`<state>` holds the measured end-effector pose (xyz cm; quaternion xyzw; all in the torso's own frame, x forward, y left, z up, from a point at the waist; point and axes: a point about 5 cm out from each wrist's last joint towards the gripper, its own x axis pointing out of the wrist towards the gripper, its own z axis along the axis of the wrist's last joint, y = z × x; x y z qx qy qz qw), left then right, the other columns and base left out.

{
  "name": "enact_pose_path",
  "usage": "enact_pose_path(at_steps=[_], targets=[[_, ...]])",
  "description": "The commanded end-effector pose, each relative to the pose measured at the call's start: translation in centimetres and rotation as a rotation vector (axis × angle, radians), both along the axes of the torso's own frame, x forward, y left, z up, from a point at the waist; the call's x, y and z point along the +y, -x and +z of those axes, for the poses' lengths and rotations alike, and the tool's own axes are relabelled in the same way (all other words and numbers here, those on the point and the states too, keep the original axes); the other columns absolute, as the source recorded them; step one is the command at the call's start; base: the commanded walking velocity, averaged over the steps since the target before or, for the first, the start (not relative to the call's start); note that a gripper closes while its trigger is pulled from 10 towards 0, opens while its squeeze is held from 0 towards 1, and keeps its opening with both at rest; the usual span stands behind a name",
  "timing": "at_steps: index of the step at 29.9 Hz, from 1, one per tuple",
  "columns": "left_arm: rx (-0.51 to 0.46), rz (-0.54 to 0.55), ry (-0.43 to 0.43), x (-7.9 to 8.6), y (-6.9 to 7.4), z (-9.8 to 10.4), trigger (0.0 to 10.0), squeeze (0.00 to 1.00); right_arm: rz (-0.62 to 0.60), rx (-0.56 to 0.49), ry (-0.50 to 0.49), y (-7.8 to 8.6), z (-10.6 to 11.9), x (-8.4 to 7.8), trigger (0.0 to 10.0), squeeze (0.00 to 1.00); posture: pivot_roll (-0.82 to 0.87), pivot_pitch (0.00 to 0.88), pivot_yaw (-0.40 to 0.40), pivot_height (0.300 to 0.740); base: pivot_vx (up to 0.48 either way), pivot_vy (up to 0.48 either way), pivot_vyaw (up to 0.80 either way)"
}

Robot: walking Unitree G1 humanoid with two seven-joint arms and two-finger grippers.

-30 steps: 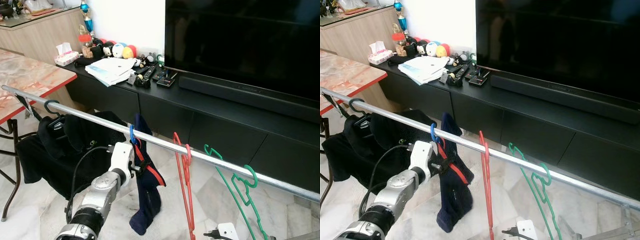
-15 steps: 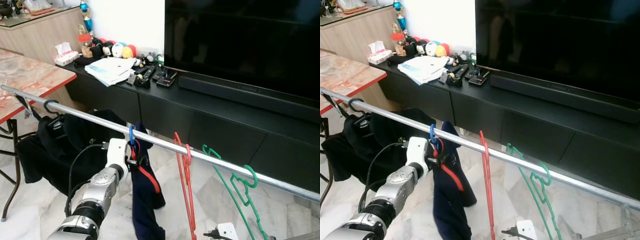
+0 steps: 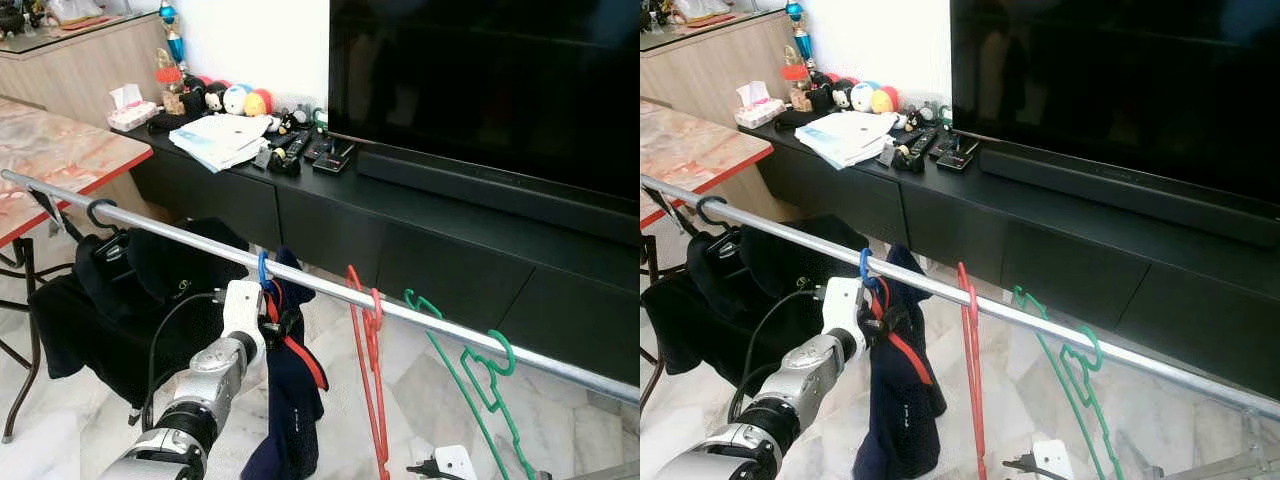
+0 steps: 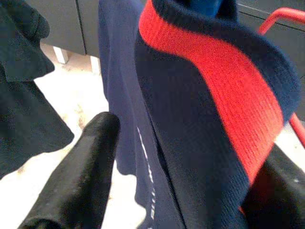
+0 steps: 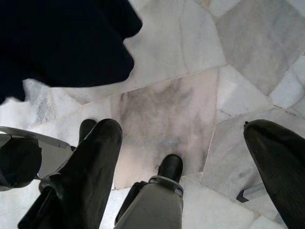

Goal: Hang hanger

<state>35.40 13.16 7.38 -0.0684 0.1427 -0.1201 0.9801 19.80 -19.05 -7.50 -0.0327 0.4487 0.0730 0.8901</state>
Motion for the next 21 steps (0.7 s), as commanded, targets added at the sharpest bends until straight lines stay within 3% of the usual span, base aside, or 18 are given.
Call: enact_pose_path(at_steps=[1,21], targets=[[0.025,-0.011,-0.017,0.08,0.07,-0.33,0.0,0.0,0.001,0.017,-0.008,0.43,-0.27,0.24,10.0,0.0,-0.05,0.089,0.069,0.74,0.0,0.0,0.0],[0.013,-0.006,-0.054,-0.1,-0.06,-0.06,0.0,0.0,0.0,0.02,-0.012,0.46,-0.29,0.31,10.0,0.0,-0.05,0.084,0.072,0.74,0.0,0.0,0.0]])
